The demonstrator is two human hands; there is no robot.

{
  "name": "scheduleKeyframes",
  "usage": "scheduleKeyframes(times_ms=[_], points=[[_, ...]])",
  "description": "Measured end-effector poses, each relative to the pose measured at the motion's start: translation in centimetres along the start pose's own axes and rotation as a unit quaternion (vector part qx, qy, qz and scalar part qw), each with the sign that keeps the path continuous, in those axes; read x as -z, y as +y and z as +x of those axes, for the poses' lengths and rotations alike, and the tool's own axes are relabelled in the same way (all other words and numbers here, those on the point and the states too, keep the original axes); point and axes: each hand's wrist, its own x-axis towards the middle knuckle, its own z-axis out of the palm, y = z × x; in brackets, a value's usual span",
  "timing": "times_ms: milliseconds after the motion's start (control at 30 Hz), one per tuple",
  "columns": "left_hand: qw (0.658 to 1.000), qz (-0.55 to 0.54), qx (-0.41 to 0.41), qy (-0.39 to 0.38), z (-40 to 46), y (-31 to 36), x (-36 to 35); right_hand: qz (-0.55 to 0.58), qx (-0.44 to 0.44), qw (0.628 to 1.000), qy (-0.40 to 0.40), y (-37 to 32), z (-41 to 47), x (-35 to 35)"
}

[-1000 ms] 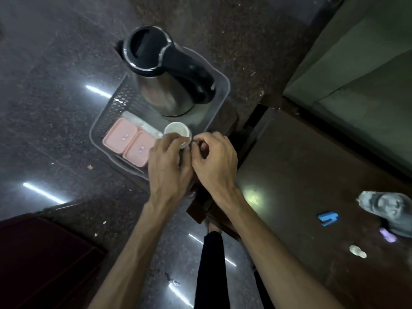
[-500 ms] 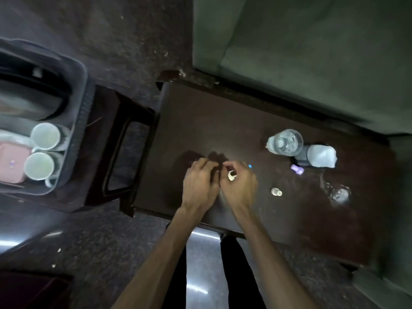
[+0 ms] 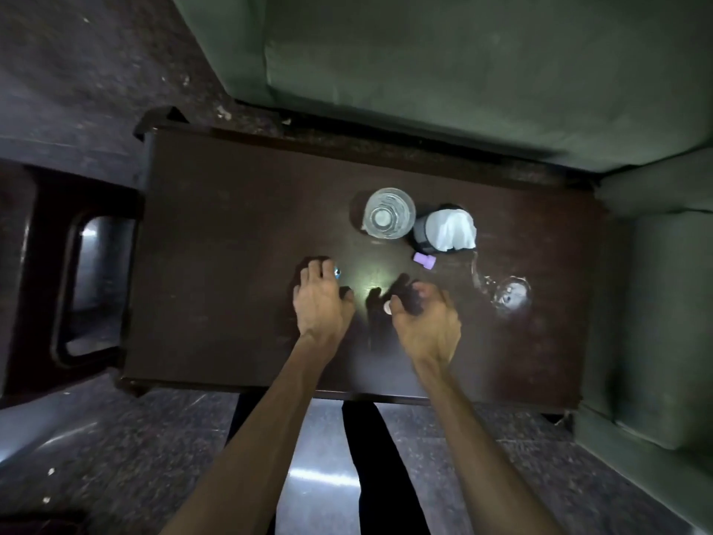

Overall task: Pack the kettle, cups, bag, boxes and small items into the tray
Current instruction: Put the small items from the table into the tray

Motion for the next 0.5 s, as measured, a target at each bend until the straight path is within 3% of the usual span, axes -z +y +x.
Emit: scheduleKeyframes(times_ms=[300, 400, 500], points=[[0.999, -0.003, -0.018, 0.051, 0.1, 1.0, -2.1, 0.088, -0.035, 0.995, 0.028, 1.7, 6.0, -0.6], [0.994, 0.004, -0.055, 0.096, -0.5, 2.1, -2.7, 0.077, -0.028, 0.997, 0.008, 2.0, 7.3, -1.0], [0.988, -0.005, -0.127, 0.082, -1.5, 3.2, -3.4, 0.060, -0.018, 0.998, -0.008, 2.6, 7.8, -1.1]])
